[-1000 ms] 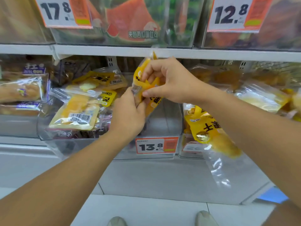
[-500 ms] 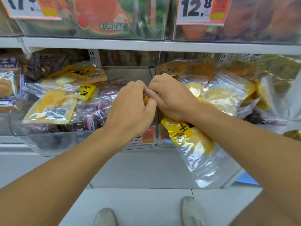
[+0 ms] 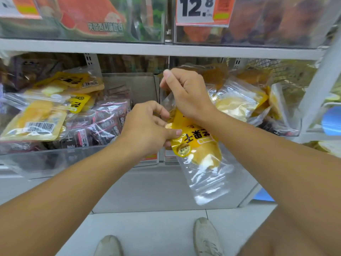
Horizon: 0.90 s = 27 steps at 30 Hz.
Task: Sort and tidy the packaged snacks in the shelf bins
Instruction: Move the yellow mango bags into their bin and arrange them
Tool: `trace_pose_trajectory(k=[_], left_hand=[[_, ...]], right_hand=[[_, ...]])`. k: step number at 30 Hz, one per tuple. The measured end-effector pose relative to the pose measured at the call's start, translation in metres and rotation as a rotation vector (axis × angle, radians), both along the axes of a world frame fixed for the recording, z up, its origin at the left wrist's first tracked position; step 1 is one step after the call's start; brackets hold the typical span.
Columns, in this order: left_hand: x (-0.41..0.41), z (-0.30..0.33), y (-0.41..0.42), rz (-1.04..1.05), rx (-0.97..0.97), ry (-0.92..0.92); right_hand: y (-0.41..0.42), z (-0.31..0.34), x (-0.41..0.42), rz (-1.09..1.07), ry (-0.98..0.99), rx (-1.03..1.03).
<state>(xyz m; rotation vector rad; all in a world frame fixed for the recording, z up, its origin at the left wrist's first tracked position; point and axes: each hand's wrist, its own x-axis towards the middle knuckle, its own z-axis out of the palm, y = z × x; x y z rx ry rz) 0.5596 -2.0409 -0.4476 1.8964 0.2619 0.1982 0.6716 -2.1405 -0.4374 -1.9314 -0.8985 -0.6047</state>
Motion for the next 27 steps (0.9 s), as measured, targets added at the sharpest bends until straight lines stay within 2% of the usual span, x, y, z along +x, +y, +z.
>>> trace_pose_trajectory(k=[1, 3, 5, 6, 9, 11, 14, 16, 18, 20, 22, 25, 27], left_hand=[[0.001, 0.002, 0.001, 0.018, -0.074, -0.021], [0.009, 0.005, 0.007, 0.069, -0.177, -0.077], [0.017, 0.005, 0.017, 0.130, -0.275, -0.130], [0.021, 0.004, 0.022, 0.162, -0.317, -0.152], [0.031, 0.003, 0.040, 0.325, -0.414, -0.242], [0.037, 0.004, 0.058, 0.520, -0.430, -0.291], [0.039, -0.003, 0.080, 0.724, -0.407, -0.301], [0.039, -0.005, 0.085, 0.775, -0.398, -0.342], [0.040, 0.001, 0.090, 0.820, -0.238, -0.510], [0.038, 0.011, 0.097, 0.779, 0.151, -0.708], [0.036, 0.010, 0.096, 0.637, 0.524, -0.766], [0.038, -0.008, 0.083, 0.352, 0.832, -0.575], [0.045, -0.020, 0.081, 0.235, 0.913, -0.354]], right_hand=[[-0.008, 0.009, -0.003, 0.012, -0.015, -0.052], [-0.029, 0.023, -0.012, 0.043, -0.009, -0.289], [-0.053, 0.024, -0.022, 0.041, 0.055, -0.523], [-0.062, 0.019, -0.026, 0.040, 0.093, -0.577], [-0.061, 0.004, -0.029, 0.040, 0.213, -0.511], [-0.047, 0.005, -0.024, 0.018, 0.199, -0.471], [-0.032, 0.012, -0.021, 0.021, 0.082, -0.698], [-0.030, 0.021, -0.020, -0.006, 0.063, -0.727], [-0.034, 0.031, -0.020, -0.060, 0.038, -0.695], [-0.042, 0.036, -0.018, -0.119, 0.066, -0.794], [-0.049, 0.034, -0.018, -0.144, 0.116, -0.943], [-0.052, 0.028, -0.017, -0.145, 0.160, -0.994], [-0.051, 0.027, -0.016, -0.165, 0.202, -0.954]])
